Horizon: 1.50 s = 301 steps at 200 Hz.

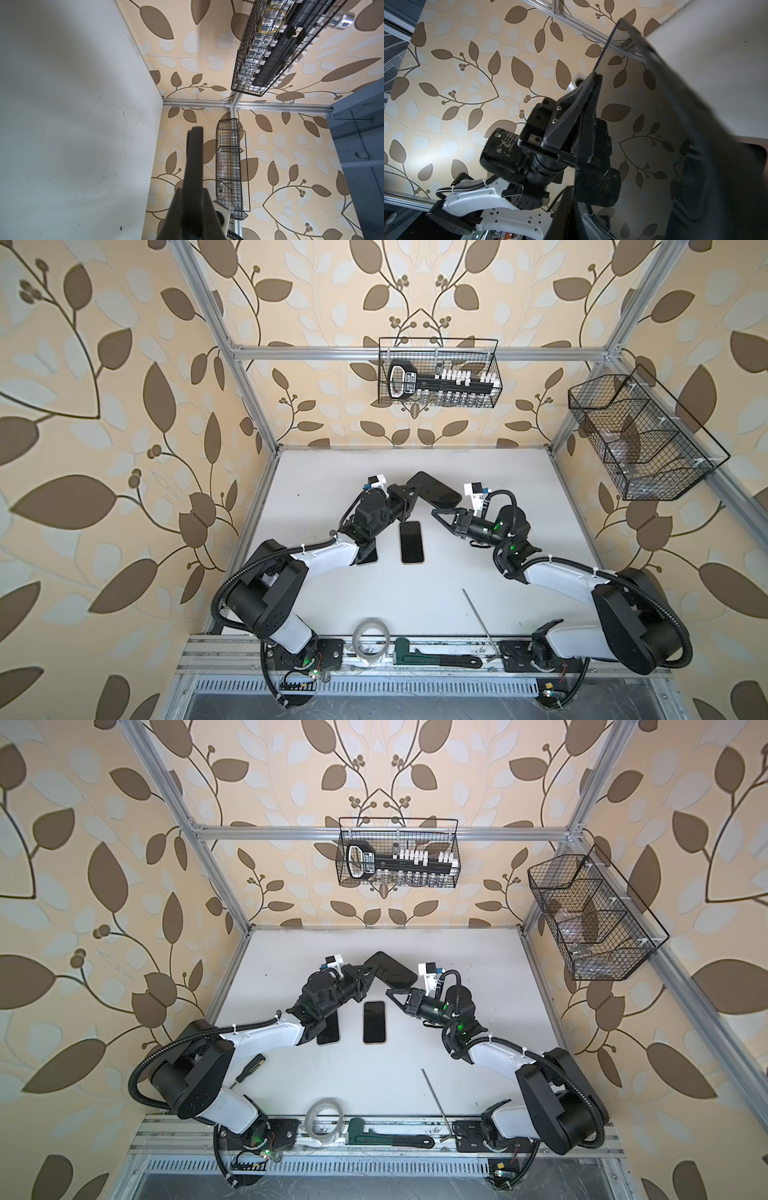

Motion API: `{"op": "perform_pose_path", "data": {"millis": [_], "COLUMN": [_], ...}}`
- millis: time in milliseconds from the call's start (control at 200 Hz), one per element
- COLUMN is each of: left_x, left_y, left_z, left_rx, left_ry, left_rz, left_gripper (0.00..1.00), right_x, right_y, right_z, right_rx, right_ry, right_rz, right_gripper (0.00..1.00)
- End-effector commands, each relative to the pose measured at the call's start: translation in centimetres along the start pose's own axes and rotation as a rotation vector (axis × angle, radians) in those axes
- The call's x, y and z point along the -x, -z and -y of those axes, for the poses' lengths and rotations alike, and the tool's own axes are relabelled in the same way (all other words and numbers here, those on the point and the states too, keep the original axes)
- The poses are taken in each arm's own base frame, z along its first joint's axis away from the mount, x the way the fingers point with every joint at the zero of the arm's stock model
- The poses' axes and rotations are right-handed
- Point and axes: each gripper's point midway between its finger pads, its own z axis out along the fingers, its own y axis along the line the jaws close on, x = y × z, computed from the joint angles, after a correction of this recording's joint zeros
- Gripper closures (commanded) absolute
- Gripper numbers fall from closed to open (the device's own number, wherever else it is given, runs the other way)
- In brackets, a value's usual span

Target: Take the phone out of the phone case

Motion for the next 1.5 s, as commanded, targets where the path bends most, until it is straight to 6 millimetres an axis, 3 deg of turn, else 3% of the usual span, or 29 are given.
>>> {"op": "perform_pose_path", "data": {"millis": [0,545,750,1005,1015,1040,1285,1500], "left_x": [0.1,0.3,0.6,1.0,0.9,0.9,1.1,1.1], "left_y": [0.8,1.0,0.9,0.8,1.3,1.6,2.1,2.3], "left_z": [3.7,5.7,6.4,6.6,7.6,8.0,8.9,9.2], "left_rx": [-0.087,-0.103,-0.100,-0.093,-0.115,-0.122,-0.137,-0.139], "left_ry": [0.033,0.111,0.108,0.128,0.128,0.130,0.147,0.158], "left_rz": [0.020,0.034,0.047,0.063,0.062,0.063,0.069,0.067], "left_gripper": [1.00,1.00,1.00,1.00,1.00,1.00,1.00,1.00], "right_x": [-0.1,-1.6,-2.1,-2.2,-2.2,-2.3,-2.8,-2.6], "right_y": [0.4,0.9,1.1,1.8,1.9,1.9,2.0,2.1], "right_z": [-0.4,1.3,2.3,3.6,3.7,3.9,4.7,5.3], "right_rx": [0.003,-0.025,-0.076,-0.141,-0.145,-0.154,-0.168,-0.194], "right_ry": [0.165,0.414,0.462,0.476,0.476,0.479,0.468,0.468], "right_rz": [-0.011,-0.032,-0.041,-0.024,-0.024,-0.026,-0.042,-0.032], "right_gripper": [0.99,1.00,0.96,0.89,0.89,0.89,0.88,0.79]}}
